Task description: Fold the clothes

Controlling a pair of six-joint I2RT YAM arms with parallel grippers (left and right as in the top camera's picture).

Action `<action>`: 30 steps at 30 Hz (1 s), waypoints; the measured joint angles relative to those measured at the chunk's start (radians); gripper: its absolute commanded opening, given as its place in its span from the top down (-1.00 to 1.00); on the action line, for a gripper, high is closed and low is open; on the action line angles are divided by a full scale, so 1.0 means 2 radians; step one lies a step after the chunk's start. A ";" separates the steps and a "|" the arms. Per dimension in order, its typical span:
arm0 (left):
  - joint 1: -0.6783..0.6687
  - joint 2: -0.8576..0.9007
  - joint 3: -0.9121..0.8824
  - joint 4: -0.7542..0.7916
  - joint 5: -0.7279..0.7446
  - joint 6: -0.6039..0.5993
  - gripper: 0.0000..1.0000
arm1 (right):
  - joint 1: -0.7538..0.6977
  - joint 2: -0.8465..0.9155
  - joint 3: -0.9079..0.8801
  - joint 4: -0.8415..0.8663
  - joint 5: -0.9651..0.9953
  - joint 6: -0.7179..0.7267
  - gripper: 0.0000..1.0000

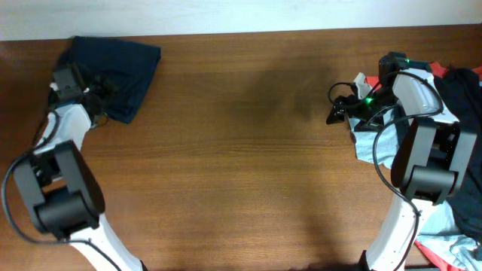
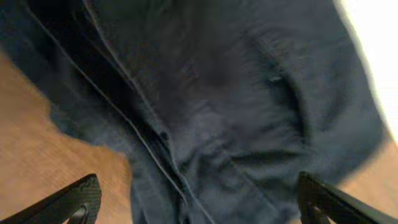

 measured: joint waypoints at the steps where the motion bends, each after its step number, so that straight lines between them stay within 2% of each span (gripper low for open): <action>1: 0.000 -0.019 0.000 -0.015 0.000 0.000 -0.98 | 0.000 0.000 0.000 0.000 0.000 0.000 -0.97; 5: 0.000 -0.080 0.000 -0.078 0.014 0.000 -0.97 | 0.000 0.000 0.000 0.000 0.000 0.000 -0.97; 6: 0.000 -0.093 0.000 -0.092 0.022 0.001 -0.68 | 0.000 0.000 0.000 0.000 0.000 0.000 -0.98; 7: 0.000 -0.104 0.000 -0.102 0.029 0.004 -0.13 | 0.000 0.000 0.000 0.000 0.000 0.000 -0.97; 8: 0.000 -0.113 0.000 -0.106 0.040 0.012 0.57 | 0.000 0.000 0.000 0.000 0.000 0.000 -0.97; 9: 0.000 -0.120 0.000 -0.106 0.050 0.023 0.99 | 0.000 0.000 0.000 0.000 0.000 0.000 -0.97; 12: -0.001 -0.126 0.000 -0.106 0.073 0.067 0.99 | 0.000 0.000 0.000 0.000 0.000 0.000 -0.97; 19: -0.024 -0.105 0.000 -0.088 0.066 0.163 1.00 | 0.000 0.000 0.000 0.000 0.000 0.000 -0.97; 24: -0.070 -0.067 0.000 -0.040 0.062 0.239 1.00 | 0.000 0.000 0.000 0.000 0.000 0.000 -0.97; 30: -0.132 -0.044 -0.001 0.016 0.015 0.281 0.99 | 0.000 0.000 0.000 0.000 0.000 0.000 -0.97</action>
